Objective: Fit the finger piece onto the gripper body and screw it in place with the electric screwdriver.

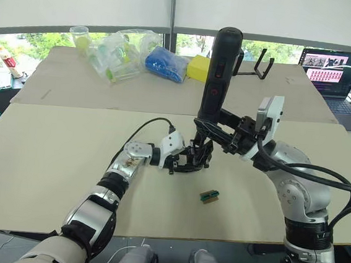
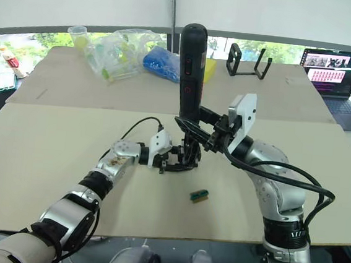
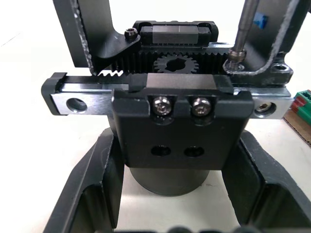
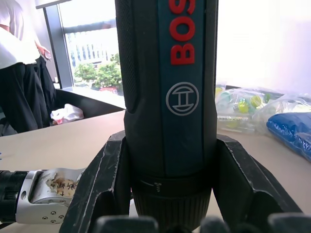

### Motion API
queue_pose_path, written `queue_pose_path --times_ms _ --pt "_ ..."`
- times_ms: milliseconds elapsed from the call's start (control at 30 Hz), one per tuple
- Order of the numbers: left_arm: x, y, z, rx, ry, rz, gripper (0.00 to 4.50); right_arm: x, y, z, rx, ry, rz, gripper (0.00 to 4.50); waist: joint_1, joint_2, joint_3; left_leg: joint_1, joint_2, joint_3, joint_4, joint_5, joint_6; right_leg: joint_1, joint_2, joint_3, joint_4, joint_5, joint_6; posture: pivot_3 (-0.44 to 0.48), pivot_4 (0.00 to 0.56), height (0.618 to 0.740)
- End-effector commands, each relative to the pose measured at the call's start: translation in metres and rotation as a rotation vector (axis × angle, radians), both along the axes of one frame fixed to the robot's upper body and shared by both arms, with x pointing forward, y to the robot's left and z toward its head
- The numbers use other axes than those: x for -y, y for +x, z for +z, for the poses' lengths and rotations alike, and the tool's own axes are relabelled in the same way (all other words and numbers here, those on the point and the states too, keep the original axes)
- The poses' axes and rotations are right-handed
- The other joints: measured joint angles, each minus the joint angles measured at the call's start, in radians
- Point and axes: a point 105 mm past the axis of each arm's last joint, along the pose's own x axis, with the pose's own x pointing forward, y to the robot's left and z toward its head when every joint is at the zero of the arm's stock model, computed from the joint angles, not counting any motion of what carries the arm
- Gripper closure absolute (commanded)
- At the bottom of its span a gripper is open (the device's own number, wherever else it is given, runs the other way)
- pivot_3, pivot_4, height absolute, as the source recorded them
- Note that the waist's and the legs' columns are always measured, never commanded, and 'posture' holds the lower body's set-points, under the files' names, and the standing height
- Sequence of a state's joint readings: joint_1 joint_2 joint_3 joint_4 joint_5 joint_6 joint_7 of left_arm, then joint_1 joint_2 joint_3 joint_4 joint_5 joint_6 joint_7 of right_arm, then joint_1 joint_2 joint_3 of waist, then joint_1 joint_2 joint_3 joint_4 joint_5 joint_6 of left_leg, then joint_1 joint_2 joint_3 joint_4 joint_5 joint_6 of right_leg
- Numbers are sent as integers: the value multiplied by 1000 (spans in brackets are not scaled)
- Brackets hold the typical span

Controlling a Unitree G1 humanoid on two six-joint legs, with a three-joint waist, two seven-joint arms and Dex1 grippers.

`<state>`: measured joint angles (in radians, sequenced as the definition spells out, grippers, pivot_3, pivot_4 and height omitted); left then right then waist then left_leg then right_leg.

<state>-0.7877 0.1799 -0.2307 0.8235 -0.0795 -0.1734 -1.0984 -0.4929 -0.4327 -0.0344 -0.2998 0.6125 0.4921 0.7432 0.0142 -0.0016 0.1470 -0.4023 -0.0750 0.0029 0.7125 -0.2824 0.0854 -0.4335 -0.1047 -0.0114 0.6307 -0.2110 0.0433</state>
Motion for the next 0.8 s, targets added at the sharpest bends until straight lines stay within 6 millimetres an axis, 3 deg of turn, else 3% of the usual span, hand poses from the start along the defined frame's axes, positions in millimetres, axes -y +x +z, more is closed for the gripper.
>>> queue_pose_path --times_ms 33,233,800 --pt "-6 8 6 22 11 32 2217 -1 7 -30 -151 -67 -4 2585 0 -1 -1 0 0 0 0 0 0 0 0 0 0 0 0 0 150 740" --pt "-8 10 8 27 9 45 2217 -3 8 -48 -220 -144 12 2585 -1 -3 -2 4 0 -1 -1 0 0 4 0 0 -2 0 0 0 150 740" --pt "-11 12 11 33 7 57 2217 8 15 -55 -159 -174 -27 2585 -3 -13 -12 5 1 -2 -2 -1 0 6 -3 0 -3 0 0 0 150 740"
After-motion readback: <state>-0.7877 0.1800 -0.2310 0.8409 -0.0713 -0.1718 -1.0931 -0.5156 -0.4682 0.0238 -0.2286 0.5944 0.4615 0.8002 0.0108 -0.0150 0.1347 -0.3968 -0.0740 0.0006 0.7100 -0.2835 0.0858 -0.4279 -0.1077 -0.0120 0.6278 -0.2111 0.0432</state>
